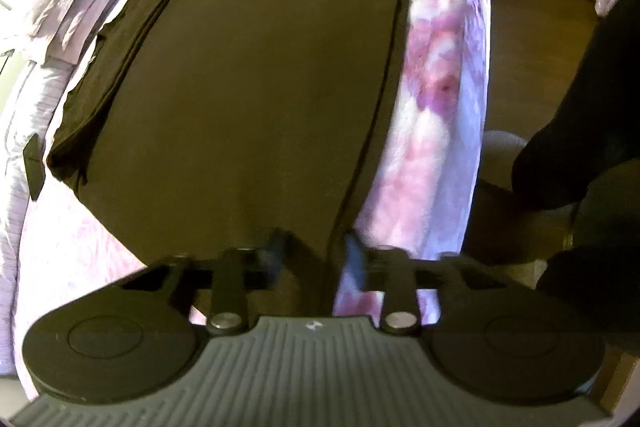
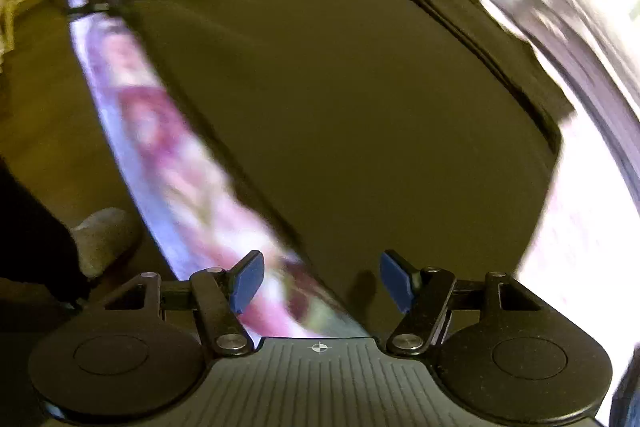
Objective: Fold clothes
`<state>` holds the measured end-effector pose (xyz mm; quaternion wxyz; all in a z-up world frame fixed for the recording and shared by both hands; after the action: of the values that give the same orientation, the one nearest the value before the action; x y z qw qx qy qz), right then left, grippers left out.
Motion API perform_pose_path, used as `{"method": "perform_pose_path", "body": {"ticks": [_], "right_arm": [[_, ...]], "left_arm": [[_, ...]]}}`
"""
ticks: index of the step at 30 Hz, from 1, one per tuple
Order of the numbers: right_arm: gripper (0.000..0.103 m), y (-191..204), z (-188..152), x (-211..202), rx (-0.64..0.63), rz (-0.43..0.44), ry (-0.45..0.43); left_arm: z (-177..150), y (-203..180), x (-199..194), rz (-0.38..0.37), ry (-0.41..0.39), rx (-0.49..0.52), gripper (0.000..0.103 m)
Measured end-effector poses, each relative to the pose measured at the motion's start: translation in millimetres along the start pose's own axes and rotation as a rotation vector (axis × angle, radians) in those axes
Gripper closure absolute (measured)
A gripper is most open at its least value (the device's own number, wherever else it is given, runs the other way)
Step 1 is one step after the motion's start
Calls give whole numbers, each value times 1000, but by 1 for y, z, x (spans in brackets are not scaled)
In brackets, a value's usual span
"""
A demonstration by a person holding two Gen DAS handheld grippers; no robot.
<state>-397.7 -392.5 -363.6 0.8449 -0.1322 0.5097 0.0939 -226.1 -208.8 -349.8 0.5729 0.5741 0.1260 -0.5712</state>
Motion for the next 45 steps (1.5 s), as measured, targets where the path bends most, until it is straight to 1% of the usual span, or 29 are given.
{"method": "perform_pose_path", "body": {"ticks": [1, 3, 5, 6, 9, 11, 12, 13, 14, 15, 16, 20, 21, 23, 24, 25, 26, 27, 28, 29, 30, 33, 36, 38, 40, 41, 45], "right_arm": [[35, 8, 3, 3, -18, 10, -14], [35, 19, 12, 12, -36, 14, -39], [35, 24, 18, 22, -40, -7, -63], [35, 22, 19, 26, -40, -21, -74], [35, 16, 15, 31, -64, -66, -90], [36, 8, 6, 27, -83, -106, -74], [36, 4, 0, 25, -92, -127, -64], [36, 0, -5, 23, -101, -147, -54], [36, -4, -10, 21, -107, -163, -42], [36, -8, -15, 20, -113, -179, -30], [36, -12, -20, 18, -118, -194, -17], [36, -24, -33, 14, -147, -231, 13], [36, -26, -35, 13, -154, -238, 18], [36, -31, -38, 13, -166, -250, 29], [37, -34, -39, 13, -169, -256, 35], [46, -36, -40, 14, -172, -256, 43], [58, -39, -40, 15, -178, -256, 54], [62, -41, -41, 16, -186, -258, 66], [71, -45, -42, 17, -186, -255, 84], [92, -49, -42, 19, -184, -252, 104], [100, -53, -42, 20, -182, -248, 123], [100, -67, -37, 11, -132, -164, 161], [100, -65, -29, -13, -134, -110, 179], [100, -57, -24, -34, -157, -100, 181], [101, -51, -18, -53, -147, -86, 185], [101, -47, -16, -61, -143, -73, 189], [101, -12, -16, -91, -132, 7, 224]], "left_arm": [[0, 5, -2, 6, 1, -39, 91], [2, 20, -6, 17, 3, -129, 92], [2, 32, -9, 38, -2, -182, 92], [2, 36, -10, 45, -2, -192, 91], [3, 37, -8, 52, -5, -156, 89], [1, 32, -5, 56, -6, -120, 85], [1, 29, -4, 60, -8, -102, 81], [1, 25, -2, 68, -7, -82, 72], [0, 22, 0, 71, -2, -66, 67], [-1, 19, 2, 72, 5, -51, 60], [-3, 15, 5, 78, 10, -30, 58], [-6, 3, 11, 123, 16, 60, 58], [-5, 1, 12, 129, 17, 76, 59], [-4, 1, 13, 133, 28, 88, 78], [-4, 2, 14, 133, 39, 84, 93], [-4, 3, 15, 132, 50, 78, 97], [-5, 5, 15, 130, 55, 73, 99], [-5, 7, 15, 125, 58, 64, 99], [-5, 10, 14, 119, 61, 53, 100], [-5, 13, 14, 108, 64, 47, 100], [-4, 17, 11, 92, 63, 44, 100], [-4, 27, -4, 45, 42, 48, 101], [-7, 34, -29, 13, 22, 48, 102], [-7, 37, -47, 6, 14, 40, 102], [-7, 39, -64, -17, 17, 19, 102], [-7, 38, -73, -34, 21, 10, 102], [-17, 24, -110, -143, 44, 0, 102]]}}
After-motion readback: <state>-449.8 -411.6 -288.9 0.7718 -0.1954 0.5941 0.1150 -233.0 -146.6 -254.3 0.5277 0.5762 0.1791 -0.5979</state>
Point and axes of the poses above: each gripper's, at about its wrist camera, not at the fingertips, and x roughly the way its jaws point, y to its left, z to its top, the point moved 2 cm from there along x, roughly the way its jaws point, and after that the axes turned 8 degrees about z, right-handed, at the moved point
